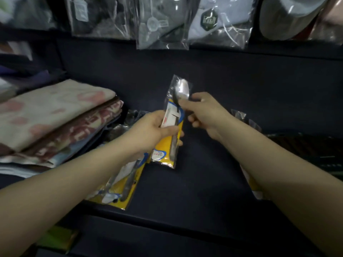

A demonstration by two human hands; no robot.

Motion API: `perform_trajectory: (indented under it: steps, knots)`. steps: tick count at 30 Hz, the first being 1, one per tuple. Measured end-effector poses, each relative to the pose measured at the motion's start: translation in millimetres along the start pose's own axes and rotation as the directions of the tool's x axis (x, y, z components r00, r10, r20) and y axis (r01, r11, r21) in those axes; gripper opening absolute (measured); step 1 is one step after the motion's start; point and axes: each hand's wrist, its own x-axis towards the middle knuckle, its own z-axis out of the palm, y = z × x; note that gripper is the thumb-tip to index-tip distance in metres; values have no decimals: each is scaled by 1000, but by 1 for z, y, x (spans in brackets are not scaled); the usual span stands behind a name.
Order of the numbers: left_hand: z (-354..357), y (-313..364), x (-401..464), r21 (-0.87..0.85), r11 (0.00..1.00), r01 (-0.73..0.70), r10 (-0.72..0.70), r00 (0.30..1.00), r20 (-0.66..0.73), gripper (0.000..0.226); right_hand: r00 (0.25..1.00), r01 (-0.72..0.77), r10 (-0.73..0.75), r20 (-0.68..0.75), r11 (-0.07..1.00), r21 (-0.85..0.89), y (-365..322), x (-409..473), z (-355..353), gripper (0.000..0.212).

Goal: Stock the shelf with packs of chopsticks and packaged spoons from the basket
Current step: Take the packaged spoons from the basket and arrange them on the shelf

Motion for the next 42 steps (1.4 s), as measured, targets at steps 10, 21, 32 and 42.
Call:
perform_trajectory:
  steps: [10,21,32,42]
  knots:
    - [-61,-19,3,932,279,-230,-20,969,245,84,969,-210,192,-157,972,-106,31,62,3,29]
    - [-81,-43,-22,894,399,-204,-233,921,313,101,971,-237,229,-65,922,-305,56,83,45,34]
    - [-74,-33,-17,908,296,-295,-114,933,340,102,995,-90,44,-84,708,-701,48,68,39,26]
    - [4,4,3,795,344,-500,137,864,484,50,942,-323,5,-335,281,-904,42,1,-102,48]
